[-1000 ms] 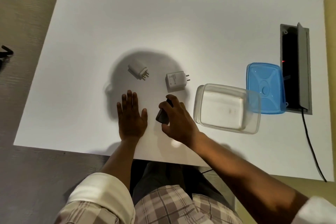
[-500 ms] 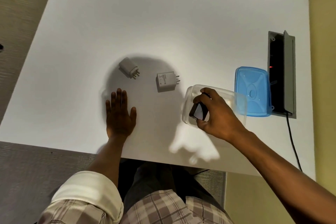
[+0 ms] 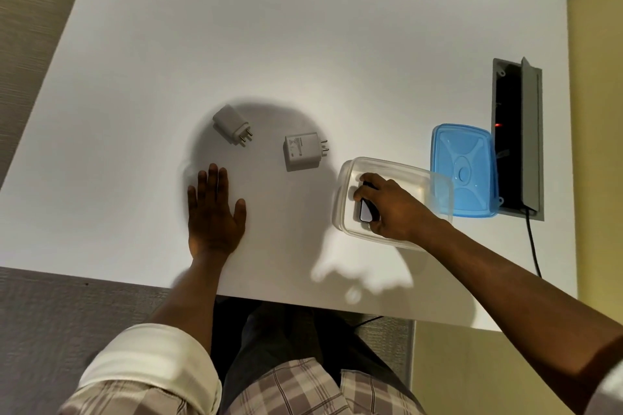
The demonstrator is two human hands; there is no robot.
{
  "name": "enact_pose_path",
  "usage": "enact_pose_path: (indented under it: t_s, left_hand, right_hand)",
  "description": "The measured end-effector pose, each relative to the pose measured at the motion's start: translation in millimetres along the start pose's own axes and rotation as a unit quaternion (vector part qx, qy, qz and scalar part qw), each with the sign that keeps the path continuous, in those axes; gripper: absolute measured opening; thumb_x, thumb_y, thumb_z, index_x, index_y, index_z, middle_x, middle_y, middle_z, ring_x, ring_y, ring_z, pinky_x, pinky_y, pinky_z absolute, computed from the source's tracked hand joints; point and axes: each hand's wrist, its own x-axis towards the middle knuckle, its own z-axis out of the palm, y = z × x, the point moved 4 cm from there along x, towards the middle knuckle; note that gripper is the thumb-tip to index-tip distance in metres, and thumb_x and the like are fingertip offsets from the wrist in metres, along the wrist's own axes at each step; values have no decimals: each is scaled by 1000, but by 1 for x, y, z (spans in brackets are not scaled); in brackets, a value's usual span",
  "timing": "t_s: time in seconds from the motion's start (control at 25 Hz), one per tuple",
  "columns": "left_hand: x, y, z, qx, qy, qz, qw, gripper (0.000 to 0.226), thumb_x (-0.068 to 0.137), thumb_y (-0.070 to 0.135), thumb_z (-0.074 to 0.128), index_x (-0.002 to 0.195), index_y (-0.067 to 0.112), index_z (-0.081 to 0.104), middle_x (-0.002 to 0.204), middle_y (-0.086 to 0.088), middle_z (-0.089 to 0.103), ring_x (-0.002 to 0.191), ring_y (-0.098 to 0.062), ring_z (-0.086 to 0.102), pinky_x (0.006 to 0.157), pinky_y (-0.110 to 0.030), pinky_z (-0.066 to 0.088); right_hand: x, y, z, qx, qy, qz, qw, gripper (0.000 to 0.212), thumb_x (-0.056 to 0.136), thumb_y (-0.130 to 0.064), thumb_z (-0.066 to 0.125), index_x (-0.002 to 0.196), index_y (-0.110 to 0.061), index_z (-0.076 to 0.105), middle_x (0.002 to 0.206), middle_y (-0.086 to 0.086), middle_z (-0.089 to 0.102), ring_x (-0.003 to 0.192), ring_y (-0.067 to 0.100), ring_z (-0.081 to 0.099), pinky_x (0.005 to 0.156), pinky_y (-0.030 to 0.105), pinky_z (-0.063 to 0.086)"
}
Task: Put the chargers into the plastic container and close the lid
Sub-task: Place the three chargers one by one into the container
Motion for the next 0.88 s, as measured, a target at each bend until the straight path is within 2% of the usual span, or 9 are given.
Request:
enact_pose_path:
  t_s: [0.2, 0.52, 0.6, 0.68, 0.72, 0.8, 0.88]
  left_hand:
    - [1, -1, 1, -2, -1, -6, 1000, 71, 96, 43, 32, 157, 16, 7, 166, -7, 9, 154, -26, 6, 125, -48, 10]
    - [0, -1, 0, -4, -3, -6, 1000, 71, 97, 42, 33, 157, 17, 5, 167, -6, 8, 154, -26, 6, 125, -47, 8]
    - [0, 0, 0, -10, -2, -4, 1000, 71, 96, 41, 35, 157, 16, 7, 166, -7, 9, 154, -26, 7, 125, -47, 8]
    - [1, 0, -1, -11, 0, -6, 1000, 71, 96, 40, 37, 157, 15, 10, 166, -7, 11, 154, -27, 9, 125, -47, 9]
    - [1, 0, -2, -9, -2, -8, 1000, 72, 96, 40, 37, 157, 14, 10, 166, -8, 11, 154, -27, 9, 125, -47, 9]
    - [1, -1, -2, -2, -7, -7, 1000, 72, 96, 40, 38, 157, 14, 10, 166, -8, 11, 154, -27, 9, 125, -47, 10]
    - [1, 0, -2, 0, -12, -8, 1000, 72, 96, 40, 37, 157, 15, 8, 166, -7, 9, 154, -26, 7, 125, -48, 10]
  right_hand:
    - [13, 1, 8, 2, 5, -4, 1000, 62, 65, -22, 77, 122, -27, 53, 148, 7, 35, 107, 37, 56, 87, 43, 51]
    - [3, -12, -2, 3, 1, 31, 1000, 67, 74, -24, 74, 135, -28, 49, 157, 5, 27, 122, 35, 52, 95, 41, 49]
    - [-14, -28, -30, 14, 76, 58, 995, 57, 78, -19, 70, 132, -27, 53, 148, 4, 40, 116, 31, 55, 86, 39, 52]
    - [-28, -63, -61, 77, 191, 68, 976, 42, 80, -16, 65, 121, -24, 59, 121, 1, 58, 95, 23, 62, 73, 34, 51]
    - [-29, -85, -70, 122, 222, 76, 964, 36, 81, -18, 64, 116, -24, 60, 108, -1, 62, 85, 19, 63, 71, 32, 50]
    - [-8, -123, -72, 197, 207, 112, 952, 35, 81, -25, 63, 115, -22, 57, 96, -2, 67, 81, 17, 63, 71, 30, 47]
    - [29, -146, -57, 221, 135, 165, 952, 49, 82, -29, 61, 125, -13, 46, 106, 9, 68, 97, 27, 63, 79, 33, 46]
